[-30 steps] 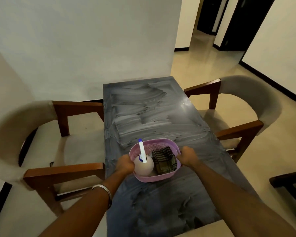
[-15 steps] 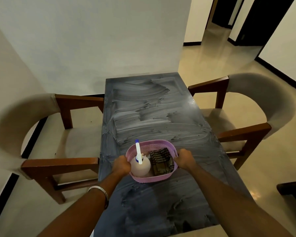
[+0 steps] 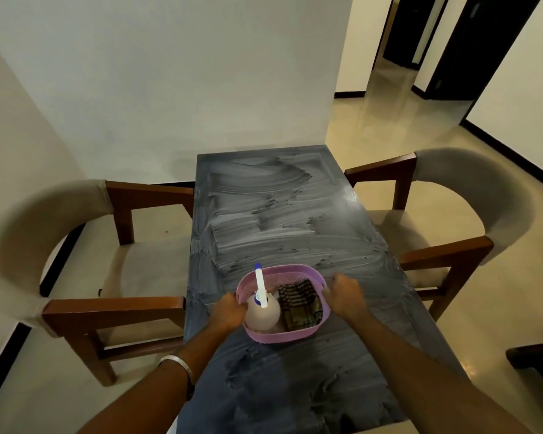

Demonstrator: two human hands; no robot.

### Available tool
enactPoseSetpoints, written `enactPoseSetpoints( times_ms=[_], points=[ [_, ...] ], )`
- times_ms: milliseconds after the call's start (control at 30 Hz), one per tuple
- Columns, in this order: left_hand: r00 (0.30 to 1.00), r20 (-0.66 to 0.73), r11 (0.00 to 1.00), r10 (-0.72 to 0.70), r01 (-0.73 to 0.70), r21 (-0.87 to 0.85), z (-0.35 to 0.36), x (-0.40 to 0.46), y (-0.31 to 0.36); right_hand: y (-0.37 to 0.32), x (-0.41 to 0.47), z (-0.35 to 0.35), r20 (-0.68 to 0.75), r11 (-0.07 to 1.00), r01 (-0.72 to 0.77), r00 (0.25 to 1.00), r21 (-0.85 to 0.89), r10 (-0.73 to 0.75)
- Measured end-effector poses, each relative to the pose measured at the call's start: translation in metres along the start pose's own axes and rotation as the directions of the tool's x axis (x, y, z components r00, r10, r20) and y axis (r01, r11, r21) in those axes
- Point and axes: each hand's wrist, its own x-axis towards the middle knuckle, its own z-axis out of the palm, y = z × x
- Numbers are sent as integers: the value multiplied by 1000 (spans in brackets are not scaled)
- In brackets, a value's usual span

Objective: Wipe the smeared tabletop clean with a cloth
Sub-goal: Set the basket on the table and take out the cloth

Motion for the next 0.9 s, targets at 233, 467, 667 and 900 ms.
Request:
enactPoseSetpoints(
  times_ms=[233, 467, 667, 900],
  points=[
    [979, -180, 978, 94, -125, -166, -3, -13, -18, -42, 1, 6, 8, 986, 140, 990, -90, -140],
    [955, -252, 968, 154, -197, -156, 0, -23, -24, -52, 8, 43, 99, 978, 85, 993, -192, -67],
    [956, -261, 975, 137, -177, -136, 5, -23, -9, -46, 19, 54, 72, 981, 59, 996, -184, -46],
    [963, -233, 991, 136, -133, 31, 22, -23, 7, -42, 22, 62, 83, 981, 107, 992, -160, -94]
  ],
)
